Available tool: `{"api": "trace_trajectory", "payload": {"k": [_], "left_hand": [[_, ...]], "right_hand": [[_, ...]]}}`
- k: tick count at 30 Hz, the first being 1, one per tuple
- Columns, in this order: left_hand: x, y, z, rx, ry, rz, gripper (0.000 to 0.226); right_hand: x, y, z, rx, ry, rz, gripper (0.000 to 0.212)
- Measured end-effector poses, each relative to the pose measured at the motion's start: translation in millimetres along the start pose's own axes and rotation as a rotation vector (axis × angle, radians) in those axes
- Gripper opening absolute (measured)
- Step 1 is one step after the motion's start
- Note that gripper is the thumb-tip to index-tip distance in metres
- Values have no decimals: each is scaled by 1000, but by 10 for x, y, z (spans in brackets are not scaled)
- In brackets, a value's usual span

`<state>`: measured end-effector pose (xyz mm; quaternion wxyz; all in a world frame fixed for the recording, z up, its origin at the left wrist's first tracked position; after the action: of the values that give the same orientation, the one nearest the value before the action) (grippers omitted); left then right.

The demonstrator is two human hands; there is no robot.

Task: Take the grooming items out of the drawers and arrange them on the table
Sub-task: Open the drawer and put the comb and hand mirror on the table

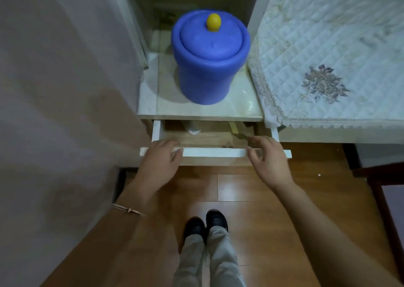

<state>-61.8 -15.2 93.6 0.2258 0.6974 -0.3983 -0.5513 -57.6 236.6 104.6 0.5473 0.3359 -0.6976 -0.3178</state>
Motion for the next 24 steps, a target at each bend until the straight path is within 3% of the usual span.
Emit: {"api": "trace_trajectory", "payload": {"k": [2, 4, 13, 19, 24], "left_hand": [[74, -125, 53, 81, -3, 153, 37], [113, -145, 20, 91, -2, 127, 37], [246, -283, -636, 30, 95, -48, 14], [231, -401, -1279, -66, 95, -37, 11], [286, -463, -1373, 1, 133, -95, 19]], "right_hand": [[-21, -138, 94, 90, 15, -160, 32], [-33, -184, 71, 114, 26, -207, 33], [-168, -318, -629, 199, -20, -129, 27], [-239, -279, -1256, 171, -95, -110, 29], [-256, -339, -1395, 286, -134, -101, 40]]}}
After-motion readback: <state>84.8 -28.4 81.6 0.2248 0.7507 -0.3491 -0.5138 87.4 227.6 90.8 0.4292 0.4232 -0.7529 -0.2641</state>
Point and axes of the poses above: each hand's wrist, its own z-axis towards the middle knuckle, its own y-axis out of the back of the hand, x = y × z, the point moved 10 cm from there along z, towards the middle knuckle, and after that the axes turned 5 degrees about x, right-handed, at the moved point
